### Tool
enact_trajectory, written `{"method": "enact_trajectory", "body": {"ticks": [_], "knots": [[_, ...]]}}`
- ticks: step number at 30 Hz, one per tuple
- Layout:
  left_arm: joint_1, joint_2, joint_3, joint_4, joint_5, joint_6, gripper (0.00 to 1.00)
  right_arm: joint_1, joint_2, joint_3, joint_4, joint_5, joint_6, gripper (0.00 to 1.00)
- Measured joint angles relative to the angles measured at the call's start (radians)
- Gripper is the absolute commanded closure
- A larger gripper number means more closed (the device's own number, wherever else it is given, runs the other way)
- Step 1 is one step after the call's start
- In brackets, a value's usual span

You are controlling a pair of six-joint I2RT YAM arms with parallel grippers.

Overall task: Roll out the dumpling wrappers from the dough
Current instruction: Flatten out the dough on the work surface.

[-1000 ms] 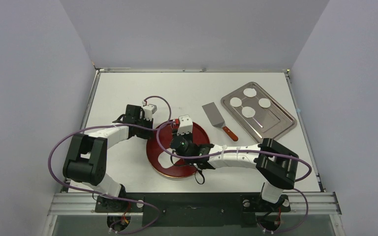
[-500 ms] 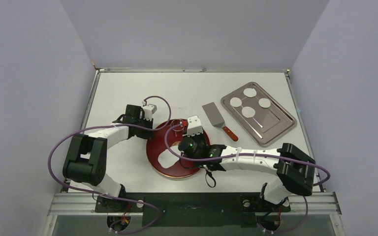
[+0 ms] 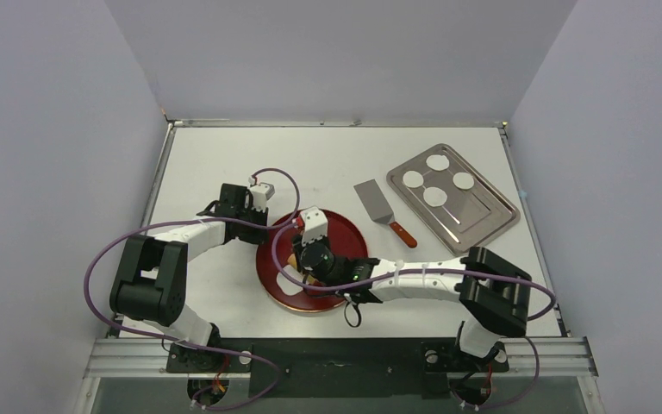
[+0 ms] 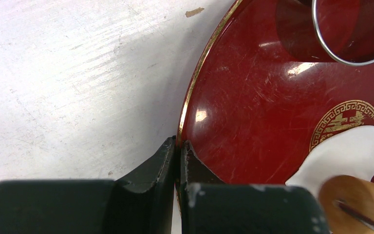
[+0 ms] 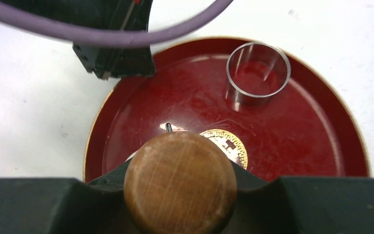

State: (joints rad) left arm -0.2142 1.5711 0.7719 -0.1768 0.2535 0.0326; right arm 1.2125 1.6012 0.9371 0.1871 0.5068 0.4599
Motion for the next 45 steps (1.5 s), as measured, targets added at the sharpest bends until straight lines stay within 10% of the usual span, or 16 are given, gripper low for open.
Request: {"method": "enact_trajectory", "body": {"ticks": [29, 45], "knots": [[0.0, 0.0, -0.003, 0.002, -0.003, 0.0, 1.0, -0.095, -0.017, -0.148, 0.055, 0.18, 0.125, 1.0], [0.0, -0.004, -0.004, 0.001, -0.003, 0.0, 1.0, -0.07, -0.011, -0.035, 0.157, -0.219, -0.182, 1.0]]}}
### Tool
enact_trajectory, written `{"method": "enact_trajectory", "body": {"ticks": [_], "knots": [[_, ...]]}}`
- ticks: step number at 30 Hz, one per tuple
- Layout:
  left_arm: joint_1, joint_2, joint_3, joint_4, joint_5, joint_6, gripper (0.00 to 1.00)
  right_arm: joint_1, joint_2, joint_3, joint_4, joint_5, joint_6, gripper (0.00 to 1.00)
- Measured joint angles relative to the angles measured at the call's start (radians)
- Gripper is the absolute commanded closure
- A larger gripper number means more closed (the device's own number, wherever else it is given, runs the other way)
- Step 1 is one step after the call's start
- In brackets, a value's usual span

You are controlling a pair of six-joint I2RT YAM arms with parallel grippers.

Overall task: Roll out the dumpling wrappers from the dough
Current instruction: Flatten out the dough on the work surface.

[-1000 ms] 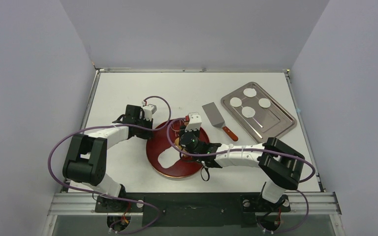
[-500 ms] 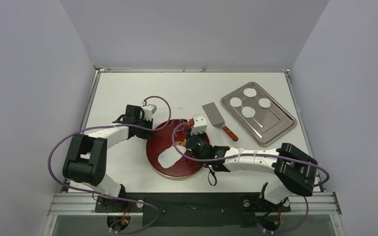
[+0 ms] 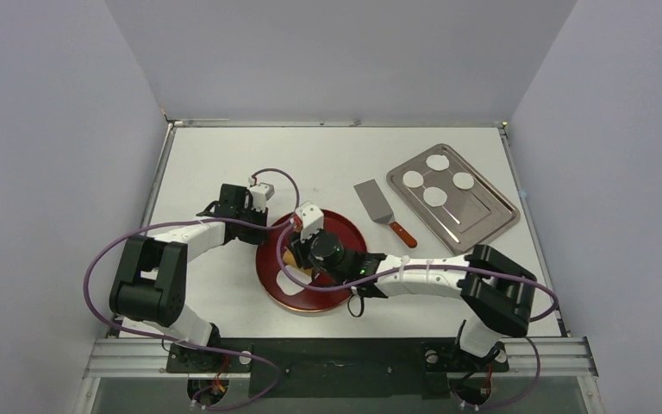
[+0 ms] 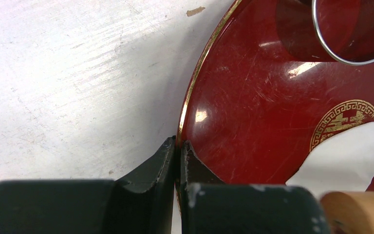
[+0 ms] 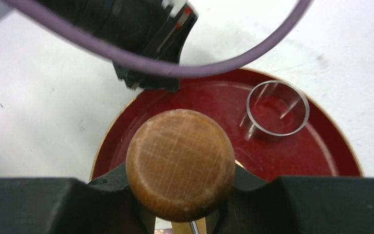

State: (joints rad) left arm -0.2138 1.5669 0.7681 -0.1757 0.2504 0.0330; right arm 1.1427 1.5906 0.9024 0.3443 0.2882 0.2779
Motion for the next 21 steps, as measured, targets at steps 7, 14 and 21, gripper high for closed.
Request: {"method": "enact_trajectory", "body": {"ticks": [7, 14, 21], "knots": [[0.005, -0.001, -0.003, 0.0, -0.001, 0.0, 1.0, 0.012, 0.122, -0.009, 0.074, -0.1, -0.042, 1.0], [0.006, -0.002, -0.005, 0.0, -0.001, 0.0, 1.0, 0.063, 0.115, -0.099, 0.23, -0.187, -0.043, 1.0], [0.007, -0.003, -0.005, 0.0, 0.0, 0.0, 1.0, 0.114, 0.06, -0.179, 0.273, -0.223, -0.016, 1.0]]}}
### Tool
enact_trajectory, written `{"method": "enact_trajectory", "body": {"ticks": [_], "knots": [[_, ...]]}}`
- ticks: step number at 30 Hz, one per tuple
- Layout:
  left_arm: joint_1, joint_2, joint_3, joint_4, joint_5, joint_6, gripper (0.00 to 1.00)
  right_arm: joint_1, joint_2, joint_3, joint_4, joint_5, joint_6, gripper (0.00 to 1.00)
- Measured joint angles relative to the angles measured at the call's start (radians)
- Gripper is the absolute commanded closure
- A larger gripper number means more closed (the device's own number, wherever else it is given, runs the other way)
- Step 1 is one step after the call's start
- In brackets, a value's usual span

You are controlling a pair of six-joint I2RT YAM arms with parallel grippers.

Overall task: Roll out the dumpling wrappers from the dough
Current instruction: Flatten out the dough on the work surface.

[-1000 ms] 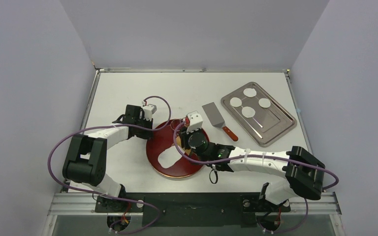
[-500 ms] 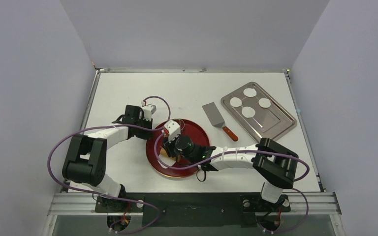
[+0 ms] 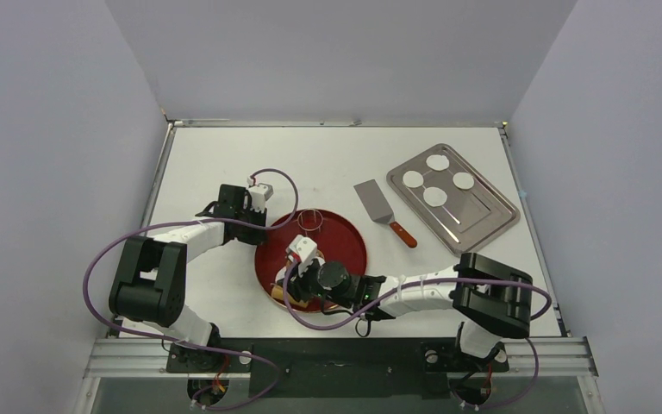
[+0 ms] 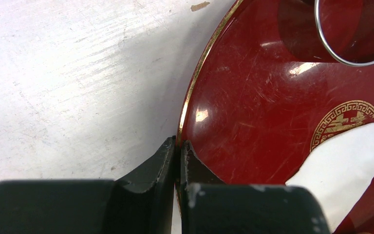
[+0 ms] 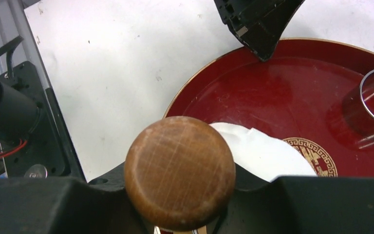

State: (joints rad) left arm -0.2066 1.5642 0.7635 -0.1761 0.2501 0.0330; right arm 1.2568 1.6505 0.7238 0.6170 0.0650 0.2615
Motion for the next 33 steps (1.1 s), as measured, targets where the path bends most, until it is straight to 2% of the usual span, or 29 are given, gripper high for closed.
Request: {"method": "enact_trajectory", "body": {"ticks": [10, 15, 19, 25, 33], "knots": [[0.0, -0.001, 0.0, -0.003, 0.0, 0.0, 1.0, -0.005, -0.088, 0.052, -0.247, 0.05, 0.04, 1.0], [0.0, -0.001, 0.0, -0.003, 0.0, 0.0, 1.0, -0.088, -0.091, 0.085, -0.221, 0.132, 0.161, 1.0], [0.0, -0.001, 0.0, -0.003, 0.0, 0.0, 1.0, -0.143, -0.007, 0.18, -0.235, 0.232, 0.293, 1.0], [0.0, -0.001, -0.001, -0.003, 0.002, 0.001, 1.0, -0.152, 0.201, 0.32, -0.272, 0.252, 0.456, 1.0], [0.0, -0.001, -0.001, -0.003, 0.001, 0.0, 1.0, -0.142, 0.265, 0.403, -0.32, 0.222, 0.551, 1.0]]}}
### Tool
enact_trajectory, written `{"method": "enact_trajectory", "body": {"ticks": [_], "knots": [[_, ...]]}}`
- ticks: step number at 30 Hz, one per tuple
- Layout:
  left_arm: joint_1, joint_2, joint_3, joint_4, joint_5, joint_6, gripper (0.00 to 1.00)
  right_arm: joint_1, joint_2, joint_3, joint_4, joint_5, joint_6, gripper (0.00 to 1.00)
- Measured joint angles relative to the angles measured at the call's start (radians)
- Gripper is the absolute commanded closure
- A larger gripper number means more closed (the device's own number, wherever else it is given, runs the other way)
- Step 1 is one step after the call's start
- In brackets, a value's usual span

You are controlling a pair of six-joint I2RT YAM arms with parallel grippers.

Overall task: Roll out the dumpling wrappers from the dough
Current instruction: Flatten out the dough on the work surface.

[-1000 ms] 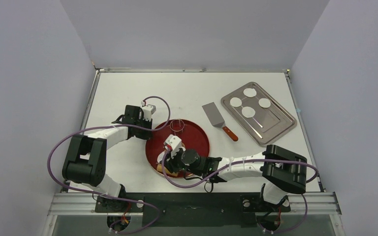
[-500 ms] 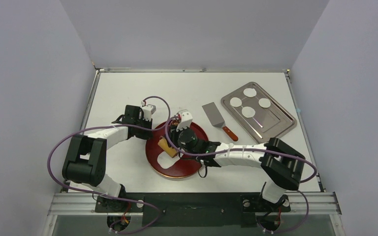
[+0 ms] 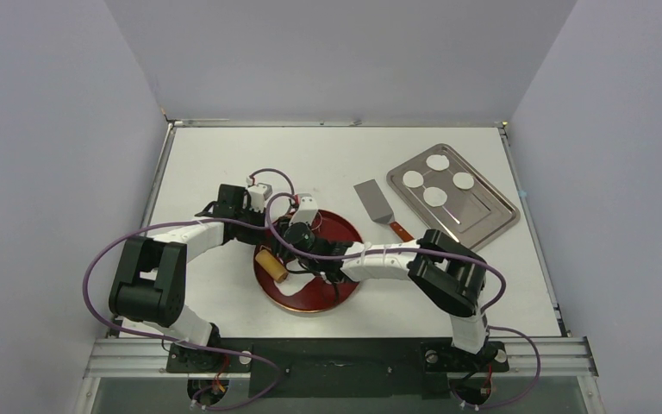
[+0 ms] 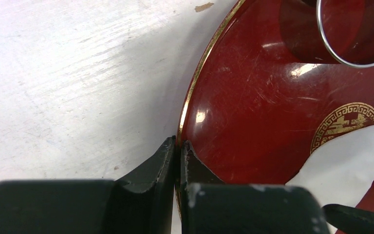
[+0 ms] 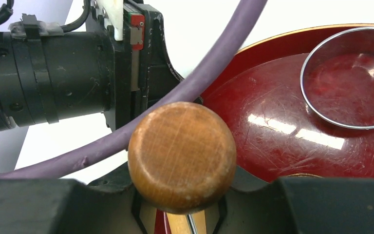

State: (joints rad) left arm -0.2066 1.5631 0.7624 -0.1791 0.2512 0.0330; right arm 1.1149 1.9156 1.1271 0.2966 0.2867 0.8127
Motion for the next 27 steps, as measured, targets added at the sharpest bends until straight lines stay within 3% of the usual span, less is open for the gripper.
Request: {"method": "enact_trajectory", "body": {"ticks": [13, 20, 27], "knots": [[0.017, 0.0, 0.0, 0.003, -0.018, 0.006, 1.0, 0.007, 0.036, 0.091, -0.077, -0.026, -0.028, 1.0], [0.01, 0.0, 0.0, 0.004, -0.005, 0.004, 1.0, 0.024, -0.132, 0.032, -0.209, -0.072, -0.11, 1.0], [0.01, 0.0, 0.0, 0.004, -0.004, 0.003, 1.0, 0.006, -0.248, -0.047, -0.181, -0.033, -0.113, 1.0]]}}
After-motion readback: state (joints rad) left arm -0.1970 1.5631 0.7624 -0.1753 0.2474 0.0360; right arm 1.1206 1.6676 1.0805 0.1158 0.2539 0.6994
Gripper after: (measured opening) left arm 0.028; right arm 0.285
